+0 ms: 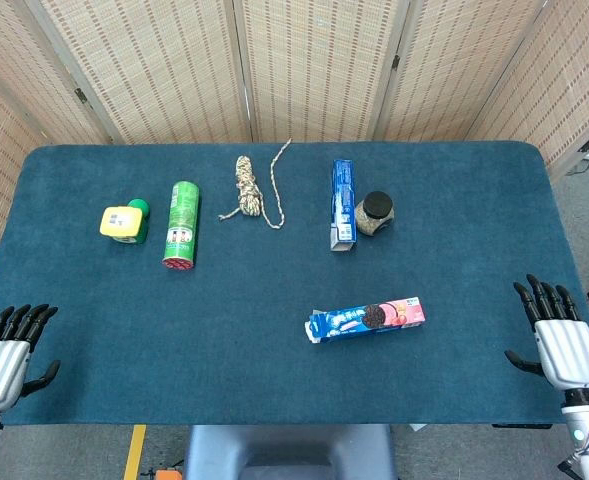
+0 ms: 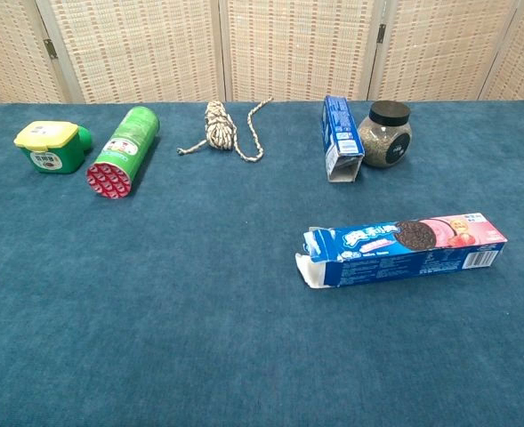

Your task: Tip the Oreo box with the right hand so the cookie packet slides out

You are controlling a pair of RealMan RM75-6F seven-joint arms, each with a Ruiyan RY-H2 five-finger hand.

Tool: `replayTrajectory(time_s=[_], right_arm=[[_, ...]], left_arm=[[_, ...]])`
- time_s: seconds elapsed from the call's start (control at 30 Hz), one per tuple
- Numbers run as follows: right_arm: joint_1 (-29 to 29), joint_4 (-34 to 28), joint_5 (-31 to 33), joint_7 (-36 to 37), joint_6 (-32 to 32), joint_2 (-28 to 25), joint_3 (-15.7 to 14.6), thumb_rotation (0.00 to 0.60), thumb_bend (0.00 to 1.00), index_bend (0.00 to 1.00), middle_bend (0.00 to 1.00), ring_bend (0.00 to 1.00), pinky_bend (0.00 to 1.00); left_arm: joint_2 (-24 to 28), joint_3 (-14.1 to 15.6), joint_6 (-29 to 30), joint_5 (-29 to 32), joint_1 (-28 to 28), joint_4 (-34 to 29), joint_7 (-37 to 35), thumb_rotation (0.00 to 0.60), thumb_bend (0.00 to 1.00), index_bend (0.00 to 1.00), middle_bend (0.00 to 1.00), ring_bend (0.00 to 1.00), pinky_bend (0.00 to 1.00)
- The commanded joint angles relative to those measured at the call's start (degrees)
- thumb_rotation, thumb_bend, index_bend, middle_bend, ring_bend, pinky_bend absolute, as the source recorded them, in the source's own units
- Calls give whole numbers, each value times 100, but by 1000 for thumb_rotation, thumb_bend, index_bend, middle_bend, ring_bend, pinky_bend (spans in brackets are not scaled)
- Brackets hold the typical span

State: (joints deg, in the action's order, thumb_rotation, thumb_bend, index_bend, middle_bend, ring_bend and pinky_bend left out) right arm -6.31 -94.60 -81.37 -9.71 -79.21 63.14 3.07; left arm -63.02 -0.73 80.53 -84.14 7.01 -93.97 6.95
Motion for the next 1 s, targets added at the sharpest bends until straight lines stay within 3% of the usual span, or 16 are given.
replayTrajectory(time_s=[0.03,0.47,0.77,1.0], right_arm=[[11,26,-19,74,-25,-16,3,600,200,0,0,0,0],[-69,100,-149,140,86,0,-43,600,200,4,0,0,0],[-288,252,-897,549,132,-116,-200,600,200,169,0,0,0],[-886,654,-1116,839,890,-146,-182,600,201,193,0,0,0]], left_arm=[[4,4,11,-6,-8,-15,-6,600,357,141,148,98,0],[-29,25,51,-87,-17,22,7,600,358,141,130,98,0],[-46,-29,25,88,-33,-37,66,600,367,140,109,97,0],[-113,-92,-59,304,-7,-87,274,600,365,140,94,97,0]])
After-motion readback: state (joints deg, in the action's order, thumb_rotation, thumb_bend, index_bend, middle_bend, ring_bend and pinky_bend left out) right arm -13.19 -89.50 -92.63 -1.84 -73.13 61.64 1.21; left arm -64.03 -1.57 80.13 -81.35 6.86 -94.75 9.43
